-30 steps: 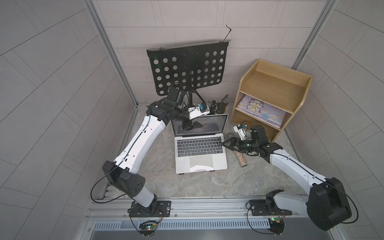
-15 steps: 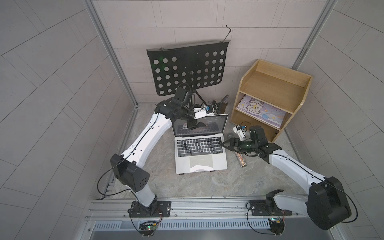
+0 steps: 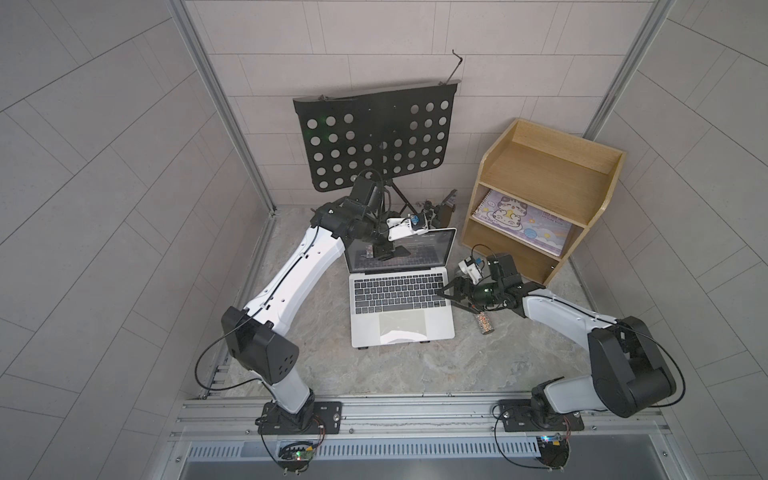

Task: Close the laptop lid and set it aside
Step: Close the lid of the laptop.

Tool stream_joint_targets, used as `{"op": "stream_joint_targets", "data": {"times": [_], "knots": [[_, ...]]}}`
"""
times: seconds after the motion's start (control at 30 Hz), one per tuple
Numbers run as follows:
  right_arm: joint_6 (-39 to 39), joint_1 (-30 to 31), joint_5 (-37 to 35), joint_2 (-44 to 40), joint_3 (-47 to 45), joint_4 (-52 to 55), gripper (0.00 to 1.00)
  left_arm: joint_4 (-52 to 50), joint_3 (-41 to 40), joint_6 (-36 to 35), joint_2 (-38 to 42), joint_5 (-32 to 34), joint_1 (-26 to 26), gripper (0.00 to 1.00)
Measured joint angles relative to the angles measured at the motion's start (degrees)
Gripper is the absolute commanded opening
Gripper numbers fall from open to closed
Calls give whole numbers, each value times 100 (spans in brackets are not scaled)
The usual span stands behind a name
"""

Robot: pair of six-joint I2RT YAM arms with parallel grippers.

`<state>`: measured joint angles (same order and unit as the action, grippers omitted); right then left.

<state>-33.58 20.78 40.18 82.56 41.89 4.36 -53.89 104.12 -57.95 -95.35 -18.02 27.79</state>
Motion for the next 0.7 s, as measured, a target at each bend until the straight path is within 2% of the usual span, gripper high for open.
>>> {"op": "stream_joint_targets", "data": {"times": [0.13, 0.47, 0.7], "knots": [[-13, -20, 81, 96, 11, -133, 85, -20, -109, -22, 2, 103, 26, 65], [-337, -175, 424, 540, 11, -708, 69, -90, -282, -61, 33, 197, 61, 65], [-127, -409, 433, 485, 26, -420, 70, -94, -282, -61, 33, 205, 68, 65]]}}
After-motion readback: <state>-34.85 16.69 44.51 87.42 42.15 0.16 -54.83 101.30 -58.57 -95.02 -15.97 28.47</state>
